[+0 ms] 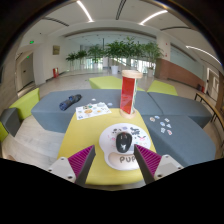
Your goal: Arrange mouse
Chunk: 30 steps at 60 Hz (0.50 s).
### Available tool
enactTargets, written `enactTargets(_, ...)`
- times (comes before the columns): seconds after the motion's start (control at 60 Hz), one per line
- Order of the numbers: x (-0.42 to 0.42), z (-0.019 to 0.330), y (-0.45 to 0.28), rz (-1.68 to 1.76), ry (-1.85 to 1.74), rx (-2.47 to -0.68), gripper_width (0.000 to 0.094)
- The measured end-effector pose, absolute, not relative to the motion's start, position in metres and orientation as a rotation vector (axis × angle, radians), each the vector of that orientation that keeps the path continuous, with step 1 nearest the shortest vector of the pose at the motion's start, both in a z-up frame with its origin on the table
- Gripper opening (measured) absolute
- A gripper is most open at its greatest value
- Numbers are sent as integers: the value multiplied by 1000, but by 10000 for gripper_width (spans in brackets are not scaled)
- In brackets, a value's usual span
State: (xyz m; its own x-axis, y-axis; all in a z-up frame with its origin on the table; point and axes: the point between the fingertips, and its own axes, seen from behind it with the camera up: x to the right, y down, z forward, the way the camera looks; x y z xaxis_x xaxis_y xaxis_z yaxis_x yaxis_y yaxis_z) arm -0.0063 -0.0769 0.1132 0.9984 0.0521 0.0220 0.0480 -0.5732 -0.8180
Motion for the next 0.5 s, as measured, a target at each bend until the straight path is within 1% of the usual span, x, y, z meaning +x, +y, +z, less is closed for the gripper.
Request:
enactTargets(0.117,-30,137,-119,4,-67,-2154,843)
enactTargets(0.3,-61,154,-165,-22,-165,-2103,838)
enactTargets(0.4,-58,154,-173,-46,-180,-2096,834)
enactTargets(0.5,-49,150,-171,-41,-100,-2082,838)
